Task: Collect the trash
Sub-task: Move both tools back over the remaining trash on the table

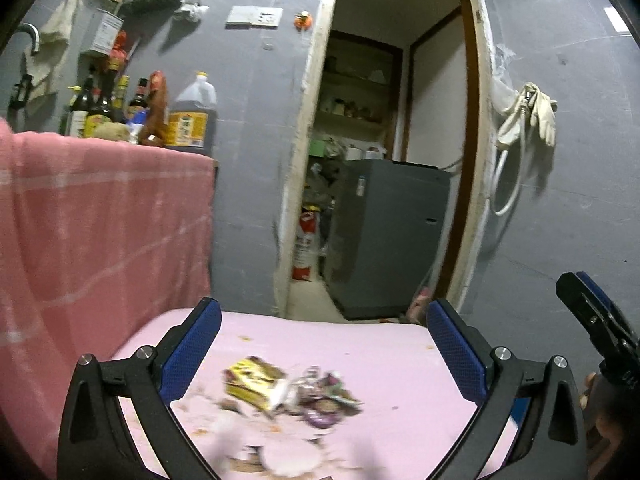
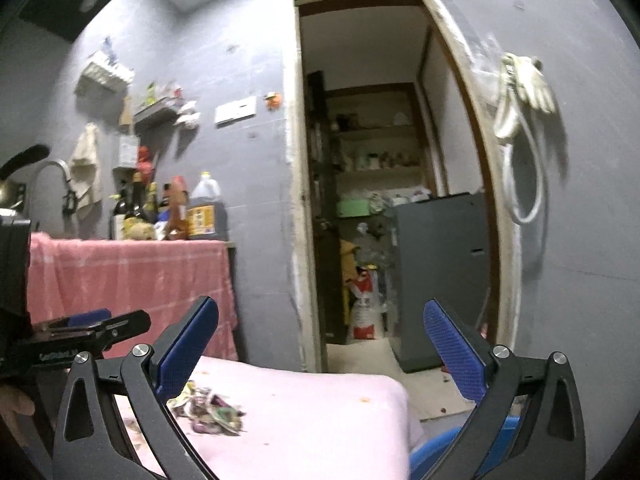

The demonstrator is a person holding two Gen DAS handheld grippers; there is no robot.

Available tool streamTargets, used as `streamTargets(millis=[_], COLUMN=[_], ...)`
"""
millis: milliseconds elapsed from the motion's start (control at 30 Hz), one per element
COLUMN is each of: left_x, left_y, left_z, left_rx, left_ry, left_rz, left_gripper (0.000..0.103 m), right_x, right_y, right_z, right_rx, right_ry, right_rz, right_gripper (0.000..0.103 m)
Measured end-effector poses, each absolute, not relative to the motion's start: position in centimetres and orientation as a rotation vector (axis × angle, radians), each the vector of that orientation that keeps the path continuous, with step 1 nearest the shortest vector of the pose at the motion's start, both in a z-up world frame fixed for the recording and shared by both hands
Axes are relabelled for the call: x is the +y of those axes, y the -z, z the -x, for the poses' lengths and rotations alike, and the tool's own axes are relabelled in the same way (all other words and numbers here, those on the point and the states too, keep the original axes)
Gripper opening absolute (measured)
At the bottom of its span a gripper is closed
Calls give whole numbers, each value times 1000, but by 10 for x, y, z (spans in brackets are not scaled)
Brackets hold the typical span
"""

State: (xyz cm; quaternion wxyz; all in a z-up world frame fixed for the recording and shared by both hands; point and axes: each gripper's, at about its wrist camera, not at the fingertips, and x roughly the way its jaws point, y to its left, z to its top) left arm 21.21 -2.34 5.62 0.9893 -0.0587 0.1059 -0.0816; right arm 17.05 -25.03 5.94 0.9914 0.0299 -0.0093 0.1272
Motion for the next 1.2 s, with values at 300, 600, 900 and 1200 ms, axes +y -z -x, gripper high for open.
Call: streamTargets(millis=[300, 600, 900, 1200], left_x=[22, 44, 45, 31], left_y=[-43, -14, 15, 33], left_z=[-213, -247, -288, -321], left_rx=[239, 416, 620, 758], left_ry=[86, 95, 138, 190], left_rz=[133, 189, 246, 214], left_gripper=[101, 101, 100, 100], right_x=[-211, -201, -194, -191], right_y=[-51, -33, -13, 6], right_z=[-186, -222, -253, -282], right_rx=[19, 197, 367, 533], right_ry=[-335, -368, -392, -415], right_rz=[-10, -18, 7, -1], right_gripper=[103, 103, 103, 99])
